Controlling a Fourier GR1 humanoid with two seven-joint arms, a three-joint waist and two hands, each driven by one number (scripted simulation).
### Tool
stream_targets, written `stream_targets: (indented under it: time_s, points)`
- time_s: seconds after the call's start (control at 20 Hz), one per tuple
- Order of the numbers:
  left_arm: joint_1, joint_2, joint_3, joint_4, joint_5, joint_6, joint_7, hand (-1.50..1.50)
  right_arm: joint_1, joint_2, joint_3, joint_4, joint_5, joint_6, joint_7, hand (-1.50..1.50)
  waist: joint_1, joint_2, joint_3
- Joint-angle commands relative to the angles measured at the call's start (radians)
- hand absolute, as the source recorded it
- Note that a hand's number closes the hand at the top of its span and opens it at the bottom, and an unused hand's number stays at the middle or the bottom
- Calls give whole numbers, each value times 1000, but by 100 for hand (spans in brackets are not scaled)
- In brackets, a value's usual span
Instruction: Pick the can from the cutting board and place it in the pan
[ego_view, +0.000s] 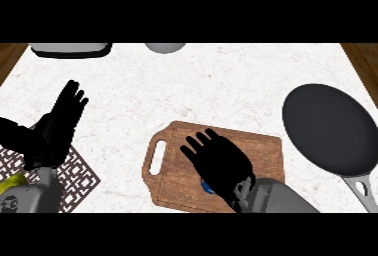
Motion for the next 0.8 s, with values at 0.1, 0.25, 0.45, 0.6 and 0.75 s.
stream_targets:
  time_s: [0.1,0.25,0.45,0.6,0.75]
  points:
    - [-29,-44,-16,50,-60,25,-47,0,24,65,3,90,72,-81,-54,-150,-2,1,0]
    - [-84,10,55,87,8,-33,-7,0,24,23,-24,185,92,-172,-157,-150,-1,2,0]
    - [3,-47,-2,22,-53,-2,-37,0,30,105,-22,246,141,-144,-134,-150,0,0,0]
    - [-59,-1,69,100,11,-68,-34,0,52,48,-38,204,128,-118,-219,150,-3,1,0]
    - [-72,-42,9,41,-70,19,28,0,17,104,11,257,173,-203,-272,150,-1,0,0]
